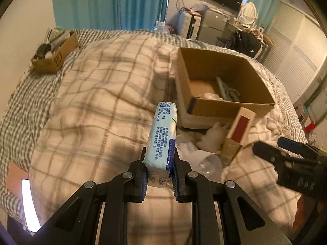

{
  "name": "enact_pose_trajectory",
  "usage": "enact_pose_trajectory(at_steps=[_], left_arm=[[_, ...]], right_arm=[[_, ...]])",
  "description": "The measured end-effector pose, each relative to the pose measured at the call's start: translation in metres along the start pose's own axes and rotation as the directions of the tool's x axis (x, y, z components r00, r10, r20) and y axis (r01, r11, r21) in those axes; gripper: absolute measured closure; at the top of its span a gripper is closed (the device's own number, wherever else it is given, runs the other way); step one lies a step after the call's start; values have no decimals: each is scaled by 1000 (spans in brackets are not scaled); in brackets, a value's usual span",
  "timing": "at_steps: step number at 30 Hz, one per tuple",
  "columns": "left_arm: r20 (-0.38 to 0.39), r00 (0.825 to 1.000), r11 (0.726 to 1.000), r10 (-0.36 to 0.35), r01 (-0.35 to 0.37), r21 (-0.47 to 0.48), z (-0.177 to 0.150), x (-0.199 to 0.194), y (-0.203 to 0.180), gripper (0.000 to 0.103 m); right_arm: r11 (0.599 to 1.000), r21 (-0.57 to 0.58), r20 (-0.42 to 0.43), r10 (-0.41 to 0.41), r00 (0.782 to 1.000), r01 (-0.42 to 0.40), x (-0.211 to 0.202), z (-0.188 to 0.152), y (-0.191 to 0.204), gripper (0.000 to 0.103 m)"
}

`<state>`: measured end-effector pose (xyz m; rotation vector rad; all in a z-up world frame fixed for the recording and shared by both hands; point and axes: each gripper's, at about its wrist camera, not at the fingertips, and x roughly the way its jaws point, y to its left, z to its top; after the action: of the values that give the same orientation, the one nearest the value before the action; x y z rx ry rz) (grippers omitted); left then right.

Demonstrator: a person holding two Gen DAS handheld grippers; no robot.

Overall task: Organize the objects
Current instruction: 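Grasp the red-and-cream medicine box with the right tool while the left holds the pack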

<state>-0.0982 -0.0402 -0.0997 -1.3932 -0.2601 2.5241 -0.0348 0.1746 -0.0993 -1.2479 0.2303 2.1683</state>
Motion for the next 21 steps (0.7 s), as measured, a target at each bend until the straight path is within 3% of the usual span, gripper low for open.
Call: enact_pose_trajectory(at_steps=[6, 13, 15, 17, 21], left_arm=[[-38, 999, 1000, -17, 17, -10, 5, 25, 11, 84], [-51, 997, 998, -61, 62, 18, 10, 41, 6, 84], [-54, 995, 997, -79, 80, 17, 9, 42, 4, 84], [-53, 995, 996, -88, 89, 18, 8, 42, 2, 84], [-41, 994, 995, -100, 101, 23, 5, 31, -2, 84]], right_arm=[[991, 102, -79, -79, 994, 87, 49, 18, 19, 14], [973, 71, -110, -212, 971, 221, 67, 0, 8, 18], [975, 49, -93, -213, 973, 218, 59, -4, 3, 30], [982, 44, -83, -182, 980, 186, 50, -7, -4, 58], [990, 24, -34, -140, 990, 141, 31, -8, -6, 63]])
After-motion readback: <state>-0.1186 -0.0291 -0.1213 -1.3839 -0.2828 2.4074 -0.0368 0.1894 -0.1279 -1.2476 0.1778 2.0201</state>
